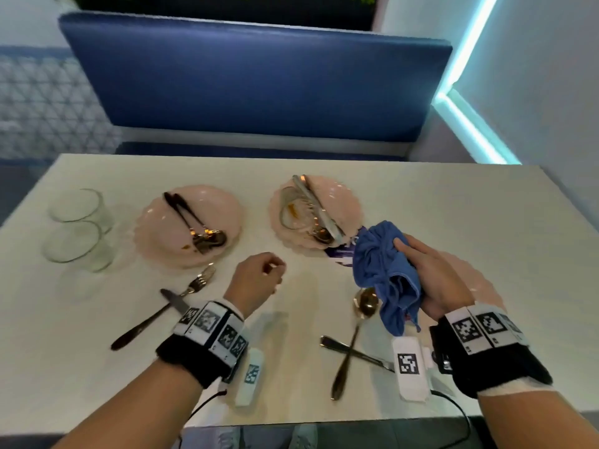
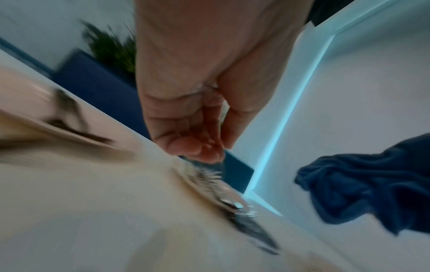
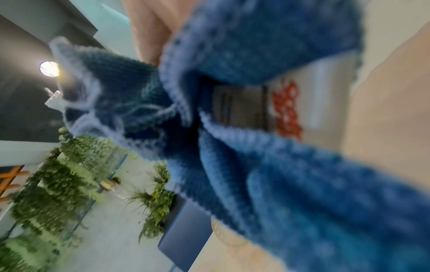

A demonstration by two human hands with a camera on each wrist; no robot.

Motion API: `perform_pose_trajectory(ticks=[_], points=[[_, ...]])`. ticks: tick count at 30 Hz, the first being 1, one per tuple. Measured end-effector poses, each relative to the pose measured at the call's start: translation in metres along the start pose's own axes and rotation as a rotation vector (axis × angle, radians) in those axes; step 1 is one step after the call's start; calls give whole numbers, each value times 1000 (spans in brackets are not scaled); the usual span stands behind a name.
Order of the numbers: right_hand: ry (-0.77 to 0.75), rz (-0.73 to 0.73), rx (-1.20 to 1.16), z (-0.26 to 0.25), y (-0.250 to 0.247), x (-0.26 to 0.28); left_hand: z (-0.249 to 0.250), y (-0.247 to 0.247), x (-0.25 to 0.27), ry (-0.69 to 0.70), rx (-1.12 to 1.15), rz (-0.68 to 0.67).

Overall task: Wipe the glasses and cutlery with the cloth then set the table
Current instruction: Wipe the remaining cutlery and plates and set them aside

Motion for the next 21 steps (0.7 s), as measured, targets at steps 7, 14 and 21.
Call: perform_pose_trajectory(ticks=[7,14,21], points=[[44,-147,95,15,103,-17,-114,-118,31,-206,-563,323],[88,-182,151,33,170,-17,-163,-140,33,-354,-799,150],[138,-183,270,60,204,-9,-169,-148,30,-349,-676,103]])
Point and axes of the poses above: each hand's wrist, its own x-axis away from the middle knuckle, its own y-axis out of the palm, z = x × y, the point moved 7 cm from there along -x, towards the middle knuckle, and after that the axes turned 6 degrees about x, right-handed, at the moved point
